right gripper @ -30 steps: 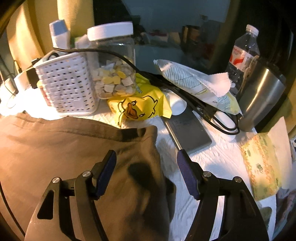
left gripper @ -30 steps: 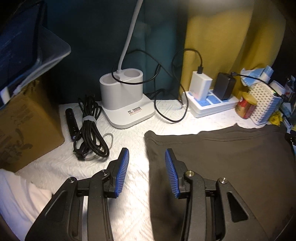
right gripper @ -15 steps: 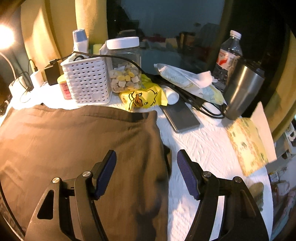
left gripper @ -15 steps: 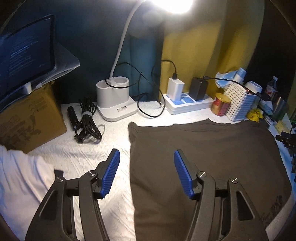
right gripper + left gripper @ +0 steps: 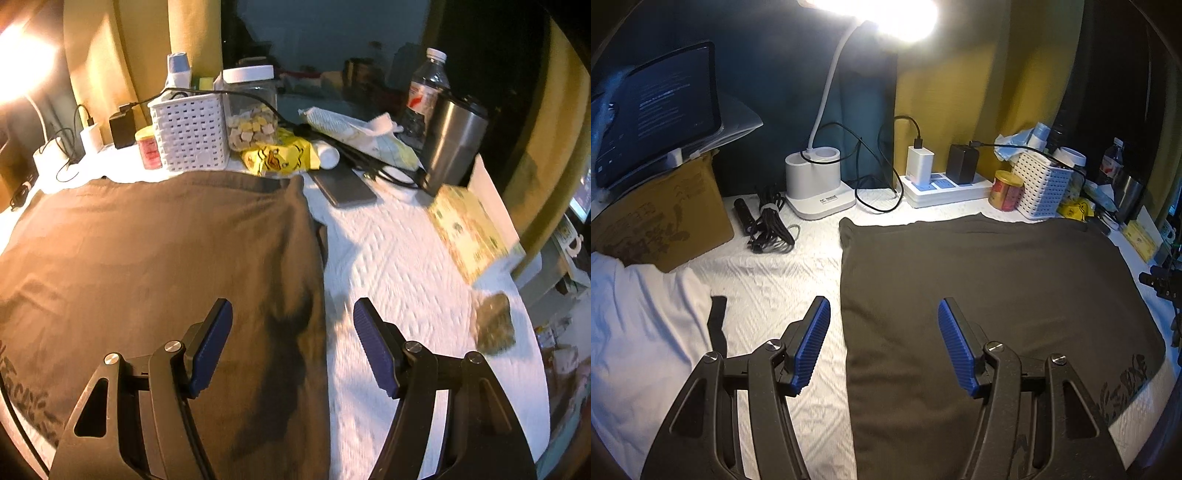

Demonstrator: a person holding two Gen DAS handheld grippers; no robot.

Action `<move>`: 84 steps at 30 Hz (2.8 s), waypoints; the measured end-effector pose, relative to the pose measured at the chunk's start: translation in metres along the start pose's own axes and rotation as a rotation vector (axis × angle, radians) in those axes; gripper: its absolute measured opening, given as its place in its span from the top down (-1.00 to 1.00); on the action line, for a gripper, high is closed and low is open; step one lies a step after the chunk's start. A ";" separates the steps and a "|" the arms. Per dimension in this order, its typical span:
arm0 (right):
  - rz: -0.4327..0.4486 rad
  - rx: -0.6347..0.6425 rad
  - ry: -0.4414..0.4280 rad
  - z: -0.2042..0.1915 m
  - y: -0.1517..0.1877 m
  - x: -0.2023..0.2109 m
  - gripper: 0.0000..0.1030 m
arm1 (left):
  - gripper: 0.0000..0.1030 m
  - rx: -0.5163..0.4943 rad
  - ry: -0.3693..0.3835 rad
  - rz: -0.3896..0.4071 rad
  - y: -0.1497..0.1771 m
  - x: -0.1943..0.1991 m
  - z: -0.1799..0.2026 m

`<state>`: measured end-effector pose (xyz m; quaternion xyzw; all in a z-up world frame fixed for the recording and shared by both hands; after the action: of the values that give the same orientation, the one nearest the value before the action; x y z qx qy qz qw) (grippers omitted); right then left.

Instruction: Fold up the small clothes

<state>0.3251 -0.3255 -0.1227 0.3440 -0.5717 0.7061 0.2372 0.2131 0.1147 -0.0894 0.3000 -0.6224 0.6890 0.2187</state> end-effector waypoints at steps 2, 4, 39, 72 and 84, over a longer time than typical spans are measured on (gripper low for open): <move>-0.005 -0.002 -0.002 -0.001 0.009 0.003 -0.39 | -0.18 0.000 0.004 0.000 0.005 0.004 0.001; -0.008 -0.003 -0.003 -0.001 0.019 0.007 -0.38 | -0.18 0.002 0.007 -0.004 0.011 0.007 0.001; 0.027 -0.179 -0.158 -0.004 0.124 0.056 0.47 | -0.18 0.026 -0.068 -0.132 0.123 0.024 -0.015; 0.088 -0.085 -0.132 0.011 0.130 0.078 0.75 | 0.89 -0.061 0.036 -0.128 0.145 0.073 0.034; 0.088 -0.097 -0.119 0.017 0.149 0.092 0.75 | 0.89 -0.074 0.045 -0.156 0.162 0.086 0.043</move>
<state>0.1600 -0.3818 -0.1471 0.3481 -0.6328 0.6656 0.1878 0.0475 0.0453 -0.1463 0.3238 -0.6170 0.6530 0.2967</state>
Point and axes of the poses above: each gripper's, at about its wrist camera, not at the fingertips, and x roughly against the way its jaws point, z to its right, y to its underside, the point moved 7 cm from there along -x, roughly the way its jaws point, and after that the axes turned 2 degrees about -y, right-handed, at the moved point
